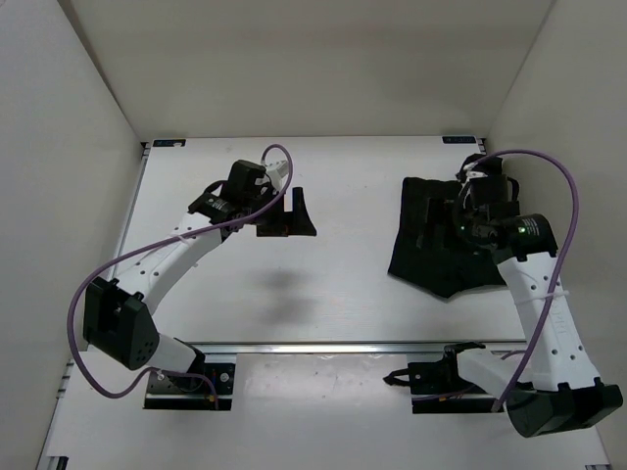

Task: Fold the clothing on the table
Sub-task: Grab the skirt from the pile

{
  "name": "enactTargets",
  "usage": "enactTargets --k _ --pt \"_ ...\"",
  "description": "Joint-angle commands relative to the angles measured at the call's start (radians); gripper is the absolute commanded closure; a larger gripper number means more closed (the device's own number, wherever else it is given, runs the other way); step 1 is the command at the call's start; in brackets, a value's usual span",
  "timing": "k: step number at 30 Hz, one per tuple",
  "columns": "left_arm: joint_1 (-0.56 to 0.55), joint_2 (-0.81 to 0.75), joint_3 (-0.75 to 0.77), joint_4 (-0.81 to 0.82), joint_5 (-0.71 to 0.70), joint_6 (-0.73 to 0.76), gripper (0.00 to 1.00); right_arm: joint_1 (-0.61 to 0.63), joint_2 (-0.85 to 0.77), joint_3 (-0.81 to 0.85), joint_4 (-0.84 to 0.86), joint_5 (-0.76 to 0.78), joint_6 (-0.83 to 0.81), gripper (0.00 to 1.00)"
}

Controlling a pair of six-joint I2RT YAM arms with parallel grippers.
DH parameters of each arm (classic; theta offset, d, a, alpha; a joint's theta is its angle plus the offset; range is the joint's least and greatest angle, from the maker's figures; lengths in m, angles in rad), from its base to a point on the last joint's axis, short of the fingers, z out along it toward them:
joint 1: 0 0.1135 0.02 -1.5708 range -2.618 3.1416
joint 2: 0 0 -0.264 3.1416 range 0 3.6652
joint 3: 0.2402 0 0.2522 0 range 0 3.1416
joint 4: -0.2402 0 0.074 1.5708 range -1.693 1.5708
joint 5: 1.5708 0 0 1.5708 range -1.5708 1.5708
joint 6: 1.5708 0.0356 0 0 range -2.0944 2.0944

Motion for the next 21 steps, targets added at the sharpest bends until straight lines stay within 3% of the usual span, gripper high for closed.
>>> enactTargets --k 1,5,9,13,14,15,16,17,19,21 --pt "0.015 -0.045 0.007 0.025 -0.007 -0.034 0.01 0.038 -0.061 -0.010 0.046 -0.051 -0.056 0.01" --pt "-0.023 -0.056 0.046 0.021 -0.028 -0.024 0.01 0.043 -0.094 -0.071 0.075 -0.023 -0.043 0.00" --pt "-0.023 -0.129 -0.022 0.034 -0.016 -0.065 0.02 -0.001 -0.099 -0.105 0.141 0.031 -0.001 0.01" --pt "-0.026 -0.255 -0.130 0.042 -0.025 -0.091 0.01 -0.006 -0.051 -0.227 0.276 -0.010 0.035 0.14" --pt "-0.017 -0.295 -0.150 0.032 -0.028 -0.093 0.01 -0.009 -0.044 -0.244 0.290 -0.018 0.043 0.30" --pt "-0.023 -0.304 -0.163 0.027 -0.037 -0.090 0.02 -0.005 -0.025 -0.275 0.318 -0.006 0.074 0.68" --pt "-0.023 -0.339 -0.178 0.015 -0.039 -0.091 0.02 0.000 -0.013 -0.310 0.347 0.000 0.078 0.71" --pt "-0.024 -0.367 -0.199 0.010 -0.040 -0.091 0.01 0.005 -0.007 -0.321 0.362 0.006 0.083 0.68" --pt "-0.018 -0.407 -0.215 -0.010 -0.042 -0.093 0.02 0.008 0.008 -0.385 0.445 0.003 0.101 0.45" --pt "-0.017 -0.433 -0.235 -0.025 -0.037 -0.094 0.02 -0.004 0.027 -0.430 0.506 -0.023 0.111 0.37"
